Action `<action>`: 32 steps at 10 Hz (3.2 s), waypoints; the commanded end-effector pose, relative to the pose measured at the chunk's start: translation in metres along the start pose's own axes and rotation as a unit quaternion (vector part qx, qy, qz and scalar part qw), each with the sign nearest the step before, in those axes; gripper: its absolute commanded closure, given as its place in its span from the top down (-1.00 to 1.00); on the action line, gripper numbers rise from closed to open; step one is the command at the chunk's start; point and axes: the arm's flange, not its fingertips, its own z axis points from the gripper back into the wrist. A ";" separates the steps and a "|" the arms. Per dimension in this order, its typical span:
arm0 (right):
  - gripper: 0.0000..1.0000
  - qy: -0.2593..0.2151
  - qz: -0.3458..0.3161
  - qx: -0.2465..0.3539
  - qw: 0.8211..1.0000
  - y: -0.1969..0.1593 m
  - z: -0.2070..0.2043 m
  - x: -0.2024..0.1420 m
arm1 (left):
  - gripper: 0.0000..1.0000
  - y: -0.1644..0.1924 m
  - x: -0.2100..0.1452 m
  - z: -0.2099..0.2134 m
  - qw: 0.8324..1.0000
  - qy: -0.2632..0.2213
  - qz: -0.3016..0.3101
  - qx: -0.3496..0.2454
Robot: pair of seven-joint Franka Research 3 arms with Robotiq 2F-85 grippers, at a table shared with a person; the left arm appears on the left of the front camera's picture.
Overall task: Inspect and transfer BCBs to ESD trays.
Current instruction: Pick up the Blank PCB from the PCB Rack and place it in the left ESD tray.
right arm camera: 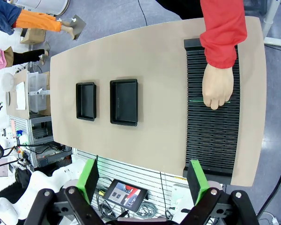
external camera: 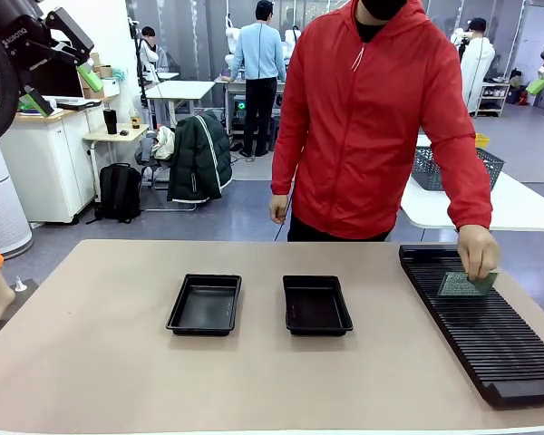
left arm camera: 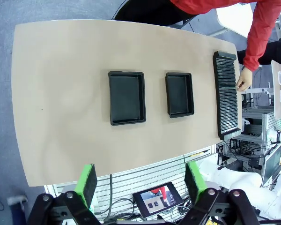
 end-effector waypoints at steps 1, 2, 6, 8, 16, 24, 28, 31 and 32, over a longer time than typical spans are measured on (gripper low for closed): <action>1.00 0.000 0.000 0.003 1.000 0.000 -0.001 -0.002 | 1.00 0.001 0.001 -0.001 1.000 -0.002 0.000 -0.002; 1.00 0.000 0.000 0.003 1.000 0.000 -0.001 -0.002 | 1.00 0.001 0.001 -0.001 1.000 -0.002 0.000 -0.002; 1.00 0.000 0.000 0.003 1.000 0.000 -0.001 -0.002 | 1.00 0.001 0.001 -0.001 1.000 -0.002 0.000 -0.002; 1.00 -0.017 0.038 -0.013 0.999 0.003 0.000 0.003 | 1.00 0.001 0.001 -0.001 1.000 -0.002 0.000 -0.002; 1.00 0.028 0.453 -0.030 0.891 -0.023 -0.113 -0.002 | 1.00 0.001 0.001 -0.001 1.000 -0.002 0.000 -0.002; 1.00 0.067 0.706 -0.099 0.698 -0.080 -0.246 -0.035 | 1.00 0.001 0.001 -0.001 1.000 -0.002 0.000 -0.002; 1.00 0.104 0.731 -0.138 0.660 -0.097 -0.295 -0.030 | 1.00 0.001 0.001 -0.001 1.000 -0.002 0.000 -0.002; 1.00 0.136 0.730 -0.146 0.654 -0.111 -0.322 -0.018 | 1.00 0.001 0.001 -0.001 1.000 -0.002 0.000 -0.002; 1.00 0.145 0.731 -0.146 0.651 -0.116 -0.328 -0.014 | 1.00 0.001 0.001 -0.001 1.000 -0.002 0.000 -0.002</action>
